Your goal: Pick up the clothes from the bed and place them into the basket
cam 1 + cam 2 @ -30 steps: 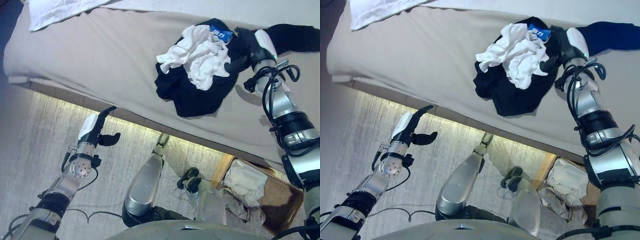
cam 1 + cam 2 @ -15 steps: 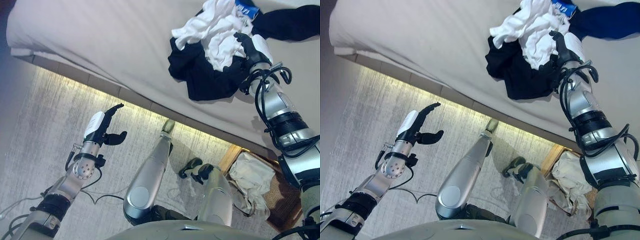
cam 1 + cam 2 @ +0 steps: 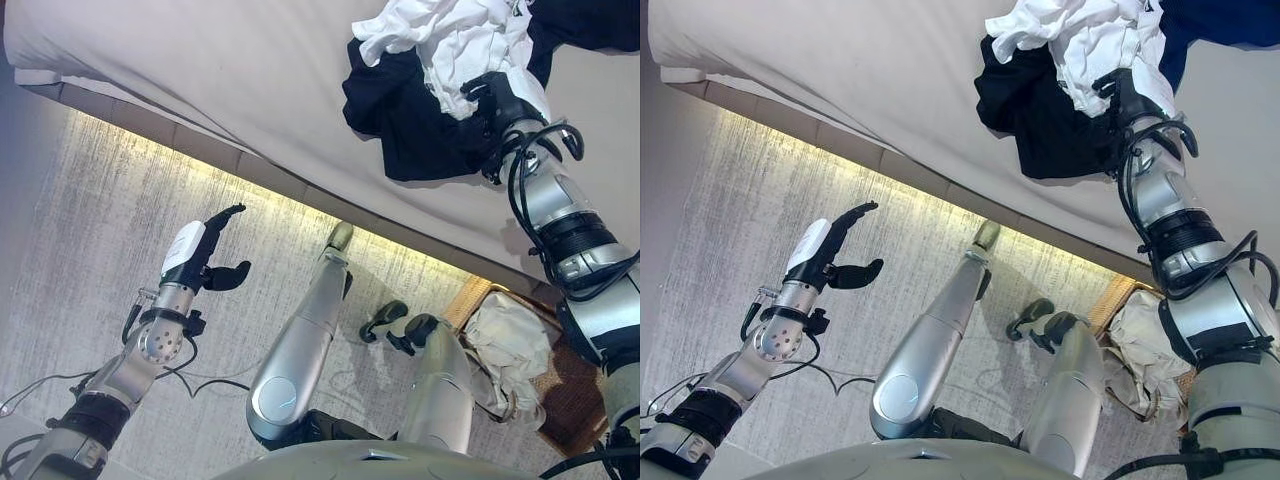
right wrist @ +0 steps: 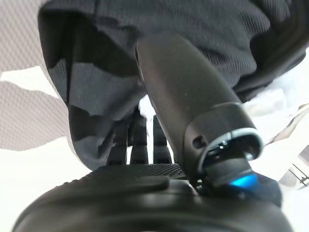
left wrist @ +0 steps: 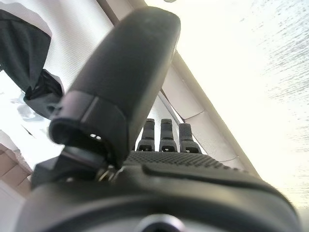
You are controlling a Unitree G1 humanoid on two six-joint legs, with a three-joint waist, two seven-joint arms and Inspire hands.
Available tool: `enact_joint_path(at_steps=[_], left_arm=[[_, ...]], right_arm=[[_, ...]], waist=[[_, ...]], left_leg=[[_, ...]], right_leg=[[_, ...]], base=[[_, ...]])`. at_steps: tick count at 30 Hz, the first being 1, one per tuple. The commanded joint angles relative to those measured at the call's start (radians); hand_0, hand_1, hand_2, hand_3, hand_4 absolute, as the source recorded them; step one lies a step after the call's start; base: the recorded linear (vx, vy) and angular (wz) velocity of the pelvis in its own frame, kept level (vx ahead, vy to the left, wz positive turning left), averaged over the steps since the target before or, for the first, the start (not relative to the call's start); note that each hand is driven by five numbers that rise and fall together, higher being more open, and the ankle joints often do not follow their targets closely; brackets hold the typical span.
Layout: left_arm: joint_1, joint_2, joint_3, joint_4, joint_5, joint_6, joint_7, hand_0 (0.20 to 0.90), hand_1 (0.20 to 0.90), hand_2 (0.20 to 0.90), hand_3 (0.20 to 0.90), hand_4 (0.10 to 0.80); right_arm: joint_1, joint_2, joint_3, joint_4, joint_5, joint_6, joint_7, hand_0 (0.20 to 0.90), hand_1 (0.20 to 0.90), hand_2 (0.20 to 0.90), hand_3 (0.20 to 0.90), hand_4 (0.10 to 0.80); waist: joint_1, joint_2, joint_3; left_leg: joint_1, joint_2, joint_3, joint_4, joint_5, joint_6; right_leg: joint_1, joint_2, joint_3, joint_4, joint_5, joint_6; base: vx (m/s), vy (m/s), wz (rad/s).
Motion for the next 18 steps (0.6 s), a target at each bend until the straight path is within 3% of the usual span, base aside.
enact_joint_path(at_steps=[1,5,6,8,18], left_arm=[[0.026,0.037,0.048,-0.098,-0.028,-0.090,0.064,0.900,0.900,0.900,0.900,0.800],[0.035,0.045,0.052,-0.111,-0.031,-0.086,0.066,0.900,0.900,0.900,0.900,0.800],[0.038,0.046,0.055,-0.110,-0.033,-0.087,0.063,0.900,0.900,0.900,0.900,0.800],[0.040,0.045,0.056,-0.108,-0.030,-0.088,0.062,0.900,0.900,0.900,0.900,0.800],[0.050,0.040,0.054,-0.107,-0.020,-0.094,0.058,0.900,0.900,0.900,0.900,0.800]], right_arm=[[-0.123,-0.124,0.052,-0.023,0.003,-0.032,-0.070,0.568,0.568,0.568,0.513,0.413],[-0.145,-0.135,0.053,-0.022,0.018,-0.027,-0.076,0.559,0.559,0.559,0.502,0.402],[-0.153,-0.137,0.053,-0.021,0.019,-0.028,-0.073,0.526,0.526,0.526,0.464,0.364],[-0.157,-0.139,0.053,-0.018,0.017,-0.032,-0.068,0.307,0.307,0.307,0.208,0.108],[-0.149,-0.144,0.046,-0.018,0.010,-0.031,-0.055,0.300,0.300,0.300,0.200,0.100]], waist=[[0.013,0.024,-0.040],[0.013,0.025,-0.040],[0.013,0.025,-0.040],[0.012,0.024,-0.040],[0.011,0.022,-0.040]], left_leg=[[0.010,-0.060,0.060,0.210,-0.265,0.076],[0.009,-0.058,0.065,0.213,-0.266,0.075],[0.010,-0.057,0.067,0.212,-0.266,0.075],[0.013,-0.055,0.069,0.213,-0.267,0.073],[0.087,-0.039,0.066,0.142,-0.249,0.064]], right_leg=[[-0.031,0.109,-0.011,-0.033,0.122,-0.022],[-0.032,0.106,-0.011,-0.034,0.127,-0.019],[-0.029,0.106,-0.010,-0.037,0.126,-0.018],[-0.027,0.105,-0.008,-0.036,0.127,-0.017],[0.037,0.105,-0.008,-0.082,0.133,-0.012]], base=[[0.000,0.000,0.00],[0.000,0.000,0.00],[0.000,0.000,0.00],[-0.007,0.033,0.01],[0.001,0.008,0.00]])
